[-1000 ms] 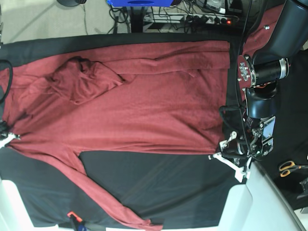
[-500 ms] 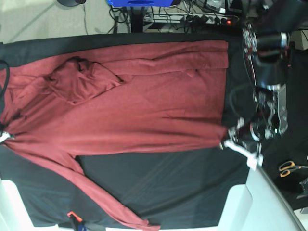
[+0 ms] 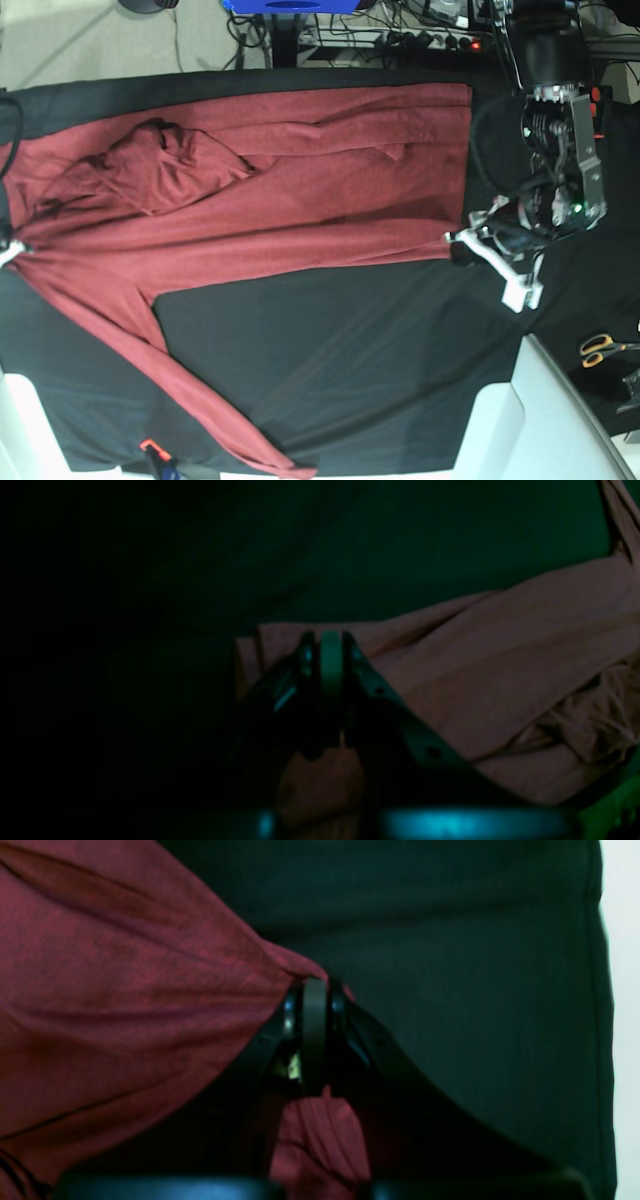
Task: Fold the T-shirt properly
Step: 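Fold the held hem over toward the shoulder edge with the left gripper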
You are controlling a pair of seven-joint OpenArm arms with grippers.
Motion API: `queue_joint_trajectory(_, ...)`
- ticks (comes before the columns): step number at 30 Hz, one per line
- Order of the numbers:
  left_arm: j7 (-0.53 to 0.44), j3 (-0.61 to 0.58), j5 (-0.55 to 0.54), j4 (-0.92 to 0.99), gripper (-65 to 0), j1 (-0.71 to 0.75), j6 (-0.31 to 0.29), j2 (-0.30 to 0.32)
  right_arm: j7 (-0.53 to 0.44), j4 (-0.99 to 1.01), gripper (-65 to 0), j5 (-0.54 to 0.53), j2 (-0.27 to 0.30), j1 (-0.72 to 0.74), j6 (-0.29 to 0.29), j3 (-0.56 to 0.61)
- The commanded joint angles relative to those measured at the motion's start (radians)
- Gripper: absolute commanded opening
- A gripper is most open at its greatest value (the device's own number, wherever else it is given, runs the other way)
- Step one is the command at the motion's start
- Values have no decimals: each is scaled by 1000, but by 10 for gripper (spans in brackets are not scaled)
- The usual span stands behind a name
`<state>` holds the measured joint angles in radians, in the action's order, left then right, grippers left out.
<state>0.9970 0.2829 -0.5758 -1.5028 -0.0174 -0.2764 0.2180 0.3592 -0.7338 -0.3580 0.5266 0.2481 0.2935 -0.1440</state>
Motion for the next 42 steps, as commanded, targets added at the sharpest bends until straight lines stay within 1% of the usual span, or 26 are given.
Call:
queue_joint_trajectory(1,-5,25,-8,-29,-650,-2,-1,13,-21,-22,-650,1,28,9,-6,-7)
queue_joint_trajectory(2,-5,37,-8,-38,-650,9,-1,5,-21,-23,-650,0,28,1,-6,-9)
queue_joint_trajectory(7,3,66,-8,-100,-650,79,-1,11,-21,-36,-650,-5,28,-26,-6,-10)
queue_joint_trajectory(8,3,66,-8,-115,-650,92,-1,11,-21,-46,-650,-5,28,-42,-6,-18)
queue_joint_trajectory(12,3,66,-8,-161,-650,150,-1,11,-4,-108,-650,-5,19,-80,-4,-119)
queue_joint_trajectory(14,3,66,-8,-173,-650,181,-1,8,30,-114,-650,-5,19,-85,-4,-125)
queue_joint_trajectory(18,3,66,-8,-203,-650,236,-1,5,37,-114,-650,-3,20,-103,-3,-125)
queue_joint_trajectory(22,1,59,-2,-154,-650,244,-1,7,42,-112,-650,-3,16,-117,-3,-127)
queue_joint_trajectory(25,-3,57,0,-130,-650,244,-1,8,71,-109,-650,-3,0,-117,-3,-128)
queue_joint_trajectory(29,-3,55,0,-129,-650,242,-1,7,73,-109,-650,-3,-3,-117,-4,-128)
queue_joint_trajectory(34,-7,55,1,-72,-650,234,-1,8,73,-106,-650,-2,-4,-120,-6,-128)
queue_joint_trajectory(38,-65,54,1,-65,-650,244,-1,8,74,-106,-650,-2,-4,-137,-7,-128)
queue_joint_trajectory(42,-73,49,1,-31,-650,234,-1,8,74,-106,-650,-2,-4,-138,-7,-128)
